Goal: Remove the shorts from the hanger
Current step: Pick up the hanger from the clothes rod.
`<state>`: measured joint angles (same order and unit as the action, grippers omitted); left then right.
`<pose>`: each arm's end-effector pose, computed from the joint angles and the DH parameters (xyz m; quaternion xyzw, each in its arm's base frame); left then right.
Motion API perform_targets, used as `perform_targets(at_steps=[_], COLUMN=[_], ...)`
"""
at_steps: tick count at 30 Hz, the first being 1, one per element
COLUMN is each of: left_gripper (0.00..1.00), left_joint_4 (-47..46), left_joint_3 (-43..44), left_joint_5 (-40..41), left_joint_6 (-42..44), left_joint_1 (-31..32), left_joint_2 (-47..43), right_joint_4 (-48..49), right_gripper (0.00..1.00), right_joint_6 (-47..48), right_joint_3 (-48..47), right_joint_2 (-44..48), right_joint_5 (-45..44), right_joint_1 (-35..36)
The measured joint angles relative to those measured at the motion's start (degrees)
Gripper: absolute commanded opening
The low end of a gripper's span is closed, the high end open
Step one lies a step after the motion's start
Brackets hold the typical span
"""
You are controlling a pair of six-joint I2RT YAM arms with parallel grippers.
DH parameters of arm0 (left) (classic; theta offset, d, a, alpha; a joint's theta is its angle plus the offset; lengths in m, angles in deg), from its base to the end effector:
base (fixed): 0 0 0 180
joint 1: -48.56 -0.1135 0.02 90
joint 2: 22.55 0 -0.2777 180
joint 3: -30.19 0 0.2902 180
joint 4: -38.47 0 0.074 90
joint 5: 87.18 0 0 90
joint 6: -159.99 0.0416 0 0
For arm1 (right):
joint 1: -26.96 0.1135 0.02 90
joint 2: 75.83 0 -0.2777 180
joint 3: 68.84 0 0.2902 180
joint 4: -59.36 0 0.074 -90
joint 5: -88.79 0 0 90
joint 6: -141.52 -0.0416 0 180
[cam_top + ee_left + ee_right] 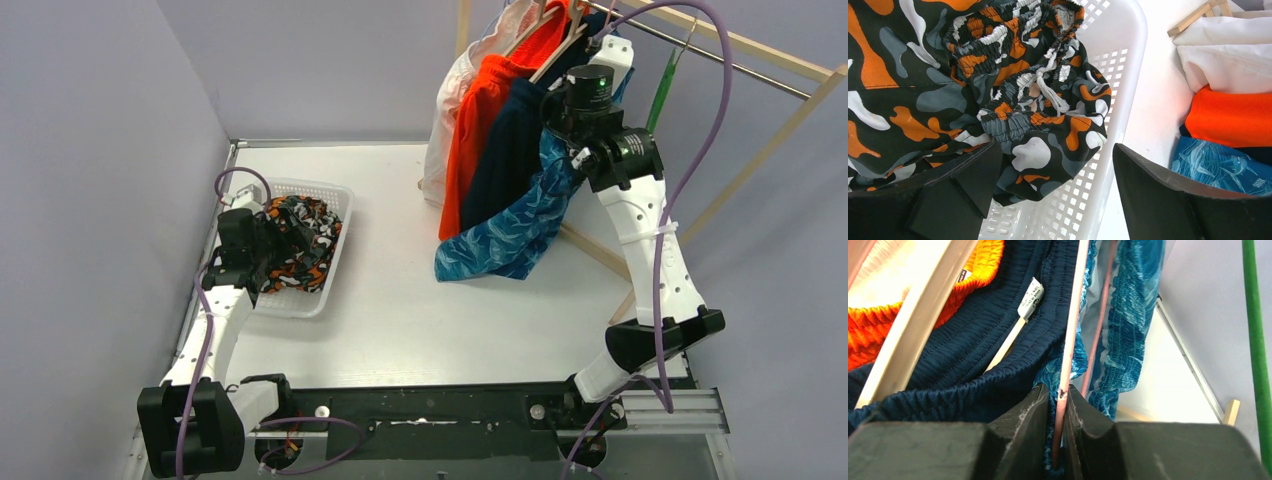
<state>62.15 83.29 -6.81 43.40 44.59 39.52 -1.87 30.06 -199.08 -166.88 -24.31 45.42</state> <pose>0.2732 0.0120 0.2516 -0.1915 0.8540 -0.1660 0.4544 0.3410 0.0966 0.5324 0.1331 0.8092 0.0309 0.5714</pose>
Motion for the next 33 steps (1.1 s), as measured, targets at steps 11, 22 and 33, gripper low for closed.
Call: perform_targets(at_steps=[11,22,33], left_gripper=[0.82,0.82,0.82], left_joint_4=[0.02,0.02,0.02], left_joint_3=[0.0,0.0,-0.02], left_joint_5=[0.57,0.68,0.81], left_joint_6=[-0.17,-0.2,-0.2], left_joint_1=[0.0,0.0,0.0], left_joint_2=[-0.17,-0.2,-0.26], right_joint_4=[7.61,23.41,28.85], right_gripper=[0.0,0.0,0.0], right_joint_6=[6.84,18.91,21.22], right_joint_3=[6.43,13.51,17.07], right_joint_2=[2.91,4.7,8.11], right_joint_5=[-7.52,-19.17,-22.99], right_joint_1=[2.34,7.54,9.03])
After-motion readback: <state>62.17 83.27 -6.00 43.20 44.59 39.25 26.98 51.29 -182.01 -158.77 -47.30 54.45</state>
